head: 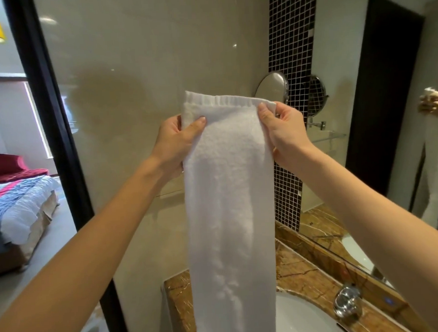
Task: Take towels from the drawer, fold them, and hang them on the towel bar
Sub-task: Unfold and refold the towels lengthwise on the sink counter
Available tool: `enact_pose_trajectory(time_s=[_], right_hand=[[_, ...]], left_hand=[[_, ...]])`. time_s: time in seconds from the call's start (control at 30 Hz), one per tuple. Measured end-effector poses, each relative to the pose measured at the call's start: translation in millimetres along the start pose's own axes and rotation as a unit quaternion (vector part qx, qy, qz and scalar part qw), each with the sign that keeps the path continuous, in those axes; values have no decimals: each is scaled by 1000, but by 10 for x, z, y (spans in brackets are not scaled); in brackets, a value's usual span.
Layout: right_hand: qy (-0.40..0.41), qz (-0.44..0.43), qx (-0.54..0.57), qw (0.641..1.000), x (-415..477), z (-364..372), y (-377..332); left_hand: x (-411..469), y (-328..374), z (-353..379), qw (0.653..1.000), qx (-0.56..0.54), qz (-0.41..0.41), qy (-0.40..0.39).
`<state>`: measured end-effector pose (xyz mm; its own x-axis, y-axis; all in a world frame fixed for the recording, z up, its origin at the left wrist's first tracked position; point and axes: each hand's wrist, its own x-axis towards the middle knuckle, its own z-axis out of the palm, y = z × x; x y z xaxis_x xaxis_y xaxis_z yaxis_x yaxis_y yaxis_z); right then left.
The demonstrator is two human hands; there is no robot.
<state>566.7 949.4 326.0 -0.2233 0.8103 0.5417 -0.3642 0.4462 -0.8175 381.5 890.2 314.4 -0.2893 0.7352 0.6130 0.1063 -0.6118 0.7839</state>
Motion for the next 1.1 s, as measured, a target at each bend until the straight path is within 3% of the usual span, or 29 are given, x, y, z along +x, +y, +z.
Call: enact_pose_trajectory(time_s=[0.33, 0.63, 0.8, 1.1], right_hand=[[11, 105, -110, 988, 34, -310, 1104], [16, 151, -190, 970, 7, -522, 2186], [8, 176, -198, 964, -3, -511, 2654], [24, 163, -238, 957, 283, -419, 2911]], left_hand=[[-149, -1213, -64, 990, 15, -135, 37], [-318, -2166, -144, 980, 117, -154, 46], [-378, -2631, -310, 971, 116, -203, 55], [-28, -3159, -467, 964, 79, -249, 43]])
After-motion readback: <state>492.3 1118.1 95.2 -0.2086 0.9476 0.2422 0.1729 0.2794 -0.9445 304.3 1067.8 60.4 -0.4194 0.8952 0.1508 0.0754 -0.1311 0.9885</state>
